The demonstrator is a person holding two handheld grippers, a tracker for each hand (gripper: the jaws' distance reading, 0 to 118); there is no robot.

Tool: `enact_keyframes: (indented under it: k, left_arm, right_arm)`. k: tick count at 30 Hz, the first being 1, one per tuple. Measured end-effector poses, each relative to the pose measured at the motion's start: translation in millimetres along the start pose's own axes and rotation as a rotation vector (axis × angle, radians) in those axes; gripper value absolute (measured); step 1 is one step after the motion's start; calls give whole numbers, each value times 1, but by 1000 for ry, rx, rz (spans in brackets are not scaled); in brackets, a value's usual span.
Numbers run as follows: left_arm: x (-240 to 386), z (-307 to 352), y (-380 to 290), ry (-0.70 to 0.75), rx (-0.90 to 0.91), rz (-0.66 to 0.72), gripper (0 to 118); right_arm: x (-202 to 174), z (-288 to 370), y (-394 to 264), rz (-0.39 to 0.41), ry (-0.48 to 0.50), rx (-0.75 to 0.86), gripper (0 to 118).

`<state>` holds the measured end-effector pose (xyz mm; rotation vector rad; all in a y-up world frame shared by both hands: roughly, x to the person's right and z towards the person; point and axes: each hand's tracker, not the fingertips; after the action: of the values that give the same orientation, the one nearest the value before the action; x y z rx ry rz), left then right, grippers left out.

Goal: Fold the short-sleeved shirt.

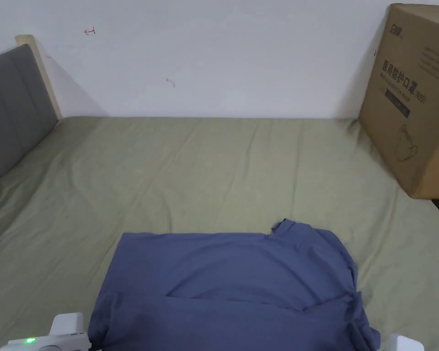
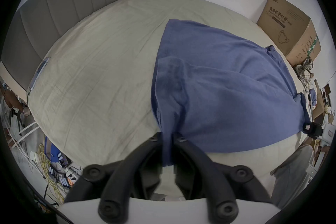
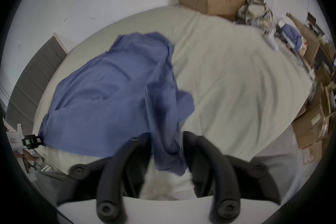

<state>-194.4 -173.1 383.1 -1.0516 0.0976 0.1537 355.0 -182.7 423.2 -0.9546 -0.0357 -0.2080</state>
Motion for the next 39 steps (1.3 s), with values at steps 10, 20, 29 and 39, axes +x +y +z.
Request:
enact_keyframes:
  k: [10,20,29,39]
  left_arm:
    - [40,128,57,-110,446,24,109]
    - [90,183,72,-51,830,-62,83]
    - [98,161,73,-101,794,-64,0]
    - [81,102,139,-53,609,-105,0]
  right_arm:
    - [-61,127,88,88,48,482,92]
    - [-108,159,105,202,33,726,50]
    - [-113,147,109,241,29,771,1]
    - [-110,108,141,255,18,724,1]
